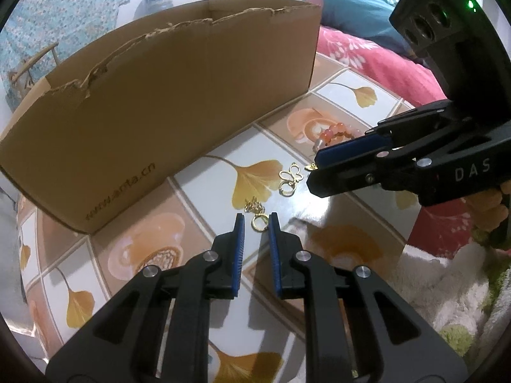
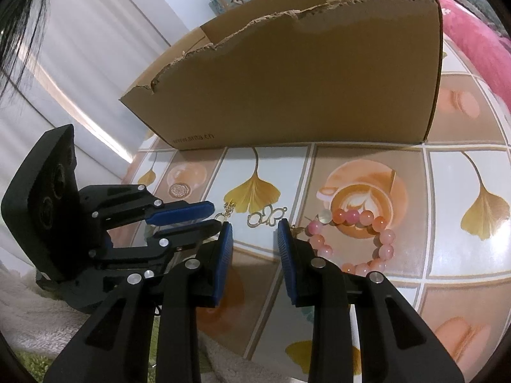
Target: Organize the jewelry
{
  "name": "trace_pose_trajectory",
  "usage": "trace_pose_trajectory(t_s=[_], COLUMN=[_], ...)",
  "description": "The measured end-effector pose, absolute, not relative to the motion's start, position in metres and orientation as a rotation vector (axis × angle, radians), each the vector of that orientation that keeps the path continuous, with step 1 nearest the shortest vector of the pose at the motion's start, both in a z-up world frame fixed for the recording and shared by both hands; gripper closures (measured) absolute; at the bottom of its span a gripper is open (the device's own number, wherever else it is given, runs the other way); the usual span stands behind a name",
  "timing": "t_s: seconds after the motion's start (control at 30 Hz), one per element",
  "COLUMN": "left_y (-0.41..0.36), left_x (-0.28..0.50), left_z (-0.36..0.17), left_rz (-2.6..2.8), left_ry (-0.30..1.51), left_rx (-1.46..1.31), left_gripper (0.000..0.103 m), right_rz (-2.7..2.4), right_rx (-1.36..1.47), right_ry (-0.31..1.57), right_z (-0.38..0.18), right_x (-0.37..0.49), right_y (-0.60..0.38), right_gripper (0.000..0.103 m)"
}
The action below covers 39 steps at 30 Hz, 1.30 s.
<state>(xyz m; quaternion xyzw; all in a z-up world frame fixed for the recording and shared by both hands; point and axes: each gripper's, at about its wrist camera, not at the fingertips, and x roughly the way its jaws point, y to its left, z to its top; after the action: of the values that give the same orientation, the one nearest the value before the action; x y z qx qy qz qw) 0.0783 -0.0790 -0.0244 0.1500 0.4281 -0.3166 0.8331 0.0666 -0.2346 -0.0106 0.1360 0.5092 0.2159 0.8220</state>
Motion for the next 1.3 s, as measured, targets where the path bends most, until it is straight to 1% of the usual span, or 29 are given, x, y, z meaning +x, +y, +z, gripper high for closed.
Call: trace_pose_trajectory(t_s=[0.37,0.5,0.8,1.17,1.23,1.3], left_y=[-0.081,-0.080,-0.075,-0.068,-0.068,-0.068], left_x=[0.079,0.079,0.077,0.073,0.073,0.072], left_z=[-0.024,-0.024,-0.024,-0.024,-0.023,-0.023], left_rz=[-0.677,-0.670,-0.656,-0.651,-0.652,-0.652], left_ry=[0.902,0.904,0.914,0.909,0.908,0.906], left_rx=[0.322,0.323,0.313,0.298,0.298,0.298], left_gripper=[0.089,0.093,0.093,0.093,0.093,0.093], right_rz=[0.459,0.460,0.473,0.454,0.445,0.440], right_rx=[0.270,0.269,0.222,0.161,0.143,0.128], right_ry=[1.070,1.070,1.058,1.098,1.096,1.094], right_z=[-0.005,-0.005,-0.003,-0.013,-0.014,-0.016], right_x=[0.065,0.066,0.063,0.072,0.074,0.076], right_y=[-0.230,-0.230,-0.221,-0.200,-0.197,-0.193], right_gripper=[0.074,0.074,0.074,0.074,0.077,0.079])
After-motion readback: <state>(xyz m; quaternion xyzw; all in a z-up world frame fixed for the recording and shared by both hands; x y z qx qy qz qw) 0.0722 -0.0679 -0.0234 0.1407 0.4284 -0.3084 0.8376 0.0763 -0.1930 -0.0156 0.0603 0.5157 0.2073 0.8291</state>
